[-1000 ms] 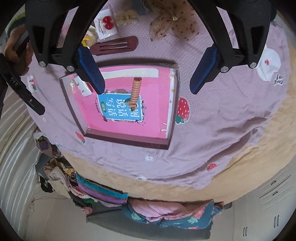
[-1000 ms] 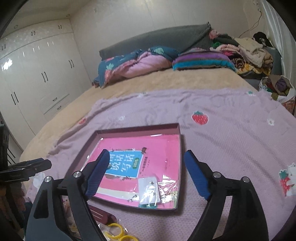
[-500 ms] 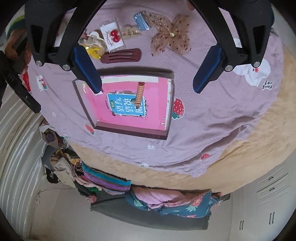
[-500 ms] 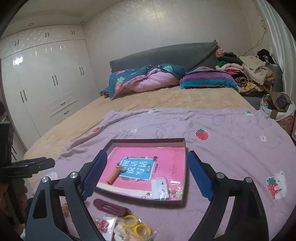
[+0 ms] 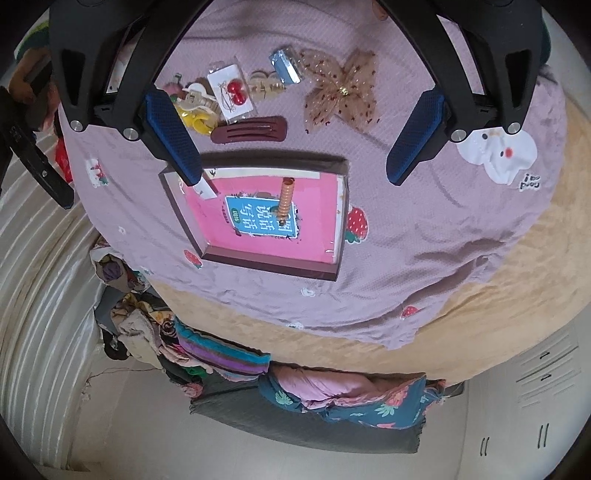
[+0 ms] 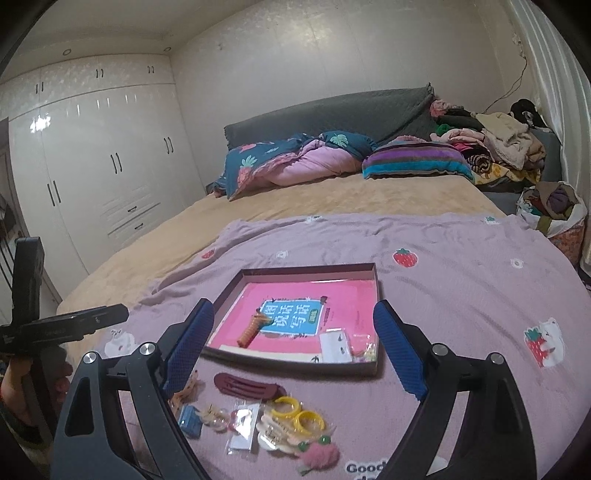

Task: Organize jewelry
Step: 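Withdraw both tools from the tray back toward the remaining accessories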

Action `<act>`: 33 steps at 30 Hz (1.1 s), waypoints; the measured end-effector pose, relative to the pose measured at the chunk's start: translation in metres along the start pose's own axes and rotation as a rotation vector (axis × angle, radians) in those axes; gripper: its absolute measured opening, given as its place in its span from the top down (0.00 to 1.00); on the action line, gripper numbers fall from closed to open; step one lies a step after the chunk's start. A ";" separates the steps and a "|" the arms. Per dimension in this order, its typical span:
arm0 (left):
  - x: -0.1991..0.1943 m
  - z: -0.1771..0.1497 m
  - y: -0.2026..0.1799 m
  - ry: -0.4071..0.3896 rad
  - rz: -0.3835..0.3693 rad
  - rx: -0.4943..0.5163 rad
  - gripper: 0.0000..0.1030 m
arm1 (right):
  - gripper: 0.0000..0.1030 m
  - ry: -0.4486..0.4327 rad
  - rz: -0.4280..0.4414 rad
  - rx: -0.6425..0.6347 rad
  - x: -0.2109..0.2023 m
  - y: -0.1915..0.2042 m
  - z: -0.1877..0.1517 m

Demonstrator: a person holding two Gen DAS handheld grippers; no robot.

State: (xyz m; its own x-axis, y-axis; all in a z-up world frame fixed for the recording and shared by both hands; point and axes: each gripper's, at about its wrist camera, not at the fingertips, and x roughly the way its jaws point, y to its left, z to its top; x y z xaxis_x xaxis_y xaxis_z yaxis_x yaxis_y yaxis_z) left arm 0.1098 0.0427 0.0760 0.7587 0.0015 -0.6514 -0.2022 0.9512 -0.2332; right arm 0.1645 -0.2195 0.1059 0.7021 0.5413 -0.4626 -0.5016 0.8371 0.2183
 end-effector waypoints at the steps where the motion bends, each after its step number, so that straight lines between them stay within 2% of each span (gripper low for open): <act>1: -0.002 -0.001 0.001 -0.003 -0.003 -0.001 0.09 | 0.15 0.003 -0.001 0.001 -0.002 0.001 -0.002; 13: -0.008 -0.022 0.017 0.002 -0.018 -0.014 0.09 | 0.15 0.077 -0.016 -0.016 -0.014 0.022 -0.037; 33: -0.014 -0.057 0.047 0.039 0.018 -0.005 0.09 | 0.15 0.221 -0.008 -0.093 -0.003 0.067 -0.088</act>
State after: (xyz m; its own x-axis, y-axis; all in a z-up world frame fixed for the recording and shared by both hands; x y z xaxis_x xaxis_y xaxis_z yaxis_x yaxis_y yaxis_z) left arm 0.0544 0.0702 0.0327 0.7302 0.0062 -0.6832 -0.2184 0.9496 -0.2248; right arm 0.0839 -0.1718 0.0461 0.5836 0.4957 -0.6431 -0.5482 0.8248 0.1383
